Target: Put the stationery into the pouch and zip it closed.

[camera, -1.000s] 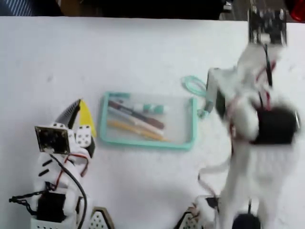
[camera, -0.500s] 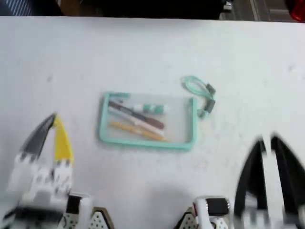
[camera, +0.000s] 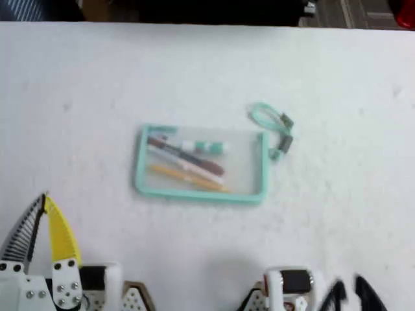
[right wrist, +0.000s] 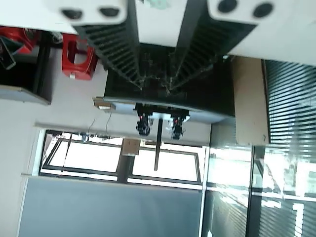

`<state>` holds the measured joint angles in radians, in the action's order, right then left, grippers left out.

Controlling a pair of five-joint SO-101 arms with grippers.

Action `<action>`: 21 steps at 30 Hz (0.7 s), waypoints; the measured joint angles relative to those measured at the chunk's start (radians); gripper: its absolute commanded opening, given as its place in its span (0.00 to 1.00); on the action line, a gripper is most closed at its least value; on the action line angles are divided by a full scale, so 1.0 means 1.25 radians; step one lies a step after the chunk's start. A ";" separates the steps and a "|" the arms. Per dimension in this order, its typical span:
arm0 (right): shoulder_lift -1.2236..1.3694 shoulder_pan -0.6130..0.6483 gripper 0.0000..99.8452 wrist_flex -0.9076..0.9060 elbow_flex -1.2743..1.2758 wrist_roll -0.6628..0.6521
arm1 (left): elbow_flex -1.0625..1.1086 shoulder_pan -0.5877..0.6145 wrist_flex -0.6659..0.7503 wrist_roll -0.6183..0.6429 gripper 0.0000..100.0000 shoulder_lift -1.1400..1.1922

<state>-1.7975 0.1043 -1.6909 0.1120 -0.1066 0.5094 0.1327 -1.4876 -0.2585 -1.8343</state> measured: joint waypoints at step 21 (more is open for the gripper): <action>0.000 -0.002 0.07 0.541 0.748 -0.001 | 0.513 0.000 0.281 0.007 0.02 0.001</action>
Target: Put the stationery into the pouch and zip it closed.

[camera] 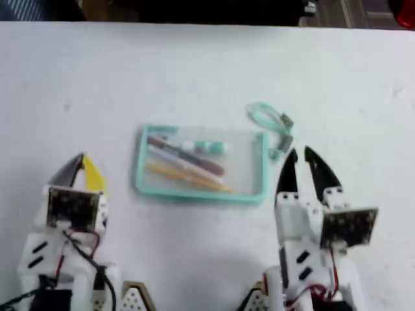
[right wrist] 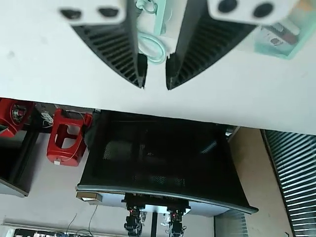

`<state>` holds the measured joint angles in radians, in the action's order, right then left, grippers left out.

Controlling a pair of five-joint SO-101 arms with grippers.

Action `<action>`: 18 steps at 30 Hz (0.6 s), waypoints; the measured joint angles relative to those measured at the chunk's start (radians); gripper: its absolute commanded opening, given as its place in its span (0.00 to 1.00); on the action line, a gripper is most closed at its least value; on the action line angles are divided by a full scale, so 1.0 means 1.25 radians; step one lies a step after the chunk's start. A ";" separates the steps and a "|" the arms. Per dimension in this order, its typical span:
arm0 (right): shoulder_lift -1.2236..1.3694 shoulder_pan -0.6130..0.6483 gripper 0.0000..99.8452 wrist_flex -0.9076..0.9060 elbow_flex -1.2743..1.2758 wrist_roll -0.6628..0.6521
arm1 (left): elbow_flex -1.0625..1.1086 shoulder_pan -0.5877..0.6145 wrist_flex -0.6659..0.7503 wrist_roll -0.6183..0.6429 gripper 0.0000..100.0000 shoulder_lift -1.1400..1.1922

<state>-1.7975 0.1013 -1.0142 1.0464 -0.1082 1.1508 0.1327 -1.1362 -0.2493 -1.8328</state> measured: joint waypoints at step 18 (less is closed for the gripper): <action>0.004 0.004 0.07 0.376 0.497 0.000 | 0.371 -0.036 0.288 0.060 0.02 0.012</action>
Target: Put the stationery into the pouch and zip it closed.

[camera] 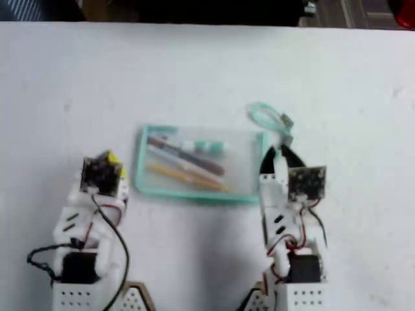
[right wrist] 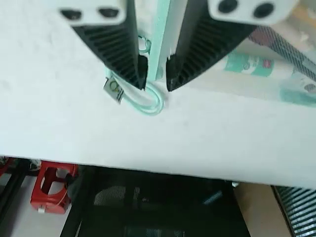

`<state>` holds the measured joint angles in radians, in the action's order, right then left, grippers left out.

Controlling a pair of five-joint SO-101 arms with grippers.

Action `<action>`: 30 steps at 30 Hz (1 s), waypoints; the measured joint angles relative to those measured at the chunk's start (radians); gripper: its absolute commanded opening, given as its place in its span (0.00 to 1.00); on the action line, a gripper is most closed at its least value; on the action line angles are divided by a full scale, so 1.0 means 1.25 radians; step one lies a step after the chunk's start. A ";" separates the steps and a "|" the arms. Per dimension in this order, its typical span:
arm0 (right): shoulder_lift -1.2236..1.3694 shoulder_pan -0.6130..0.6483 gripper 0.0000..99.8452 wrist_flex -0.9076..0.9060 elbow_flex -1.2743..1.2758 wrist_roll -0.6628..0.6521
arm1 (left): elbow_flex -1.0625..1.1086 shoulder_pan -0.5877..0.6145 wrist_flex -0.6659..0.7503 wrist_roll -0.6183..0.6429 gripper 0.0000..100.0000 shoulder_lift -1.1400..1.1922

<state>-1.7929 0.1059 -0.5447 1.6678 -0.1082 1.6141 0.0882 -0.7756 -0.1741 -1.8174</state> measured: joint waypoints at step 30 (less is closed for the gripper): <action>-0.001 0.015 0.06 -0.394 0.011 0.000 | 0.064 0.058 -0.303 0.004 0.02 0.001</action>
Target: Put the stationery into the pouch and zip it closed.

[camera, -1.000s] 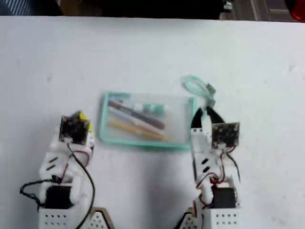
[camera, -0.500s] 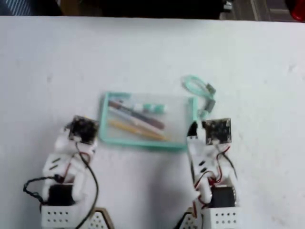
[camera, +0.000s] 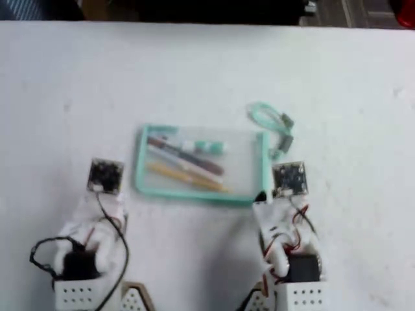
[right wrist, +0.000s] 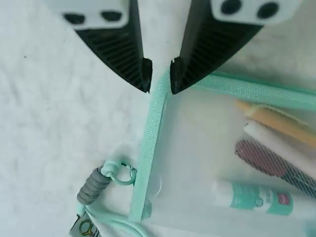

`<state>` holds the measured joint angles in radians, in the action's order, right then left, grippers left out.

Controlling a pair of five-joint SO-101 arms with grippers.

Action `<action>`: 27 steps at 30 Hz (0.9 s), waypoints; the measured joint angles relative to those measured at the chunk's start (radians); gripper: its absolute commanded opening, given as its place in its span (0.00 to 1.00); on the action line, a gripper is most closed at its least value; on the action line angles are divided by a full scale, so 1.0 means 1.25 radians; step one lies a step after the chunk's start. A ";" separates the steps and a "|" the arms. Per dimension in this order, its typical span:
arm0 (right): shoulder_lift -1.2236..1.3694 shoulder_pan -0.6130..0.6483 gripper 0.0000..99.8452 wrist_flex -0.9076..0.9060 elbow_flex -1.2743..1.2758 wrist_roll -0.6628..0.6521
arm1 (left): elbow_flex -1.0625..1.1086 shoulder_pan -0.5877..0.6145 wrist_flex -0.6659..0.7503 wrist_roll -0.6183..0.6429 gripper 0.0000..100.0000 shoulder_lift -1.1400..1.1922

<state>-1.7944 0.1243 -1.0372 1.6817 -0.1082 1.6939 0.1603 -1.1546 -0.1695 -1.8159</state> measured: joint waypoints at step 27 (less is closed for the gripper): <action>0.000 0.000 0.06 -0.178 0.000 0.000 | 0.001 0.000 -0.102 0.000 0.02 0.000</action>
<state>-1.7944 0.1243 -1.2597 1.6817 -0.1082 1.6955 0.1603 -1.2820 -0.1695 -1.8159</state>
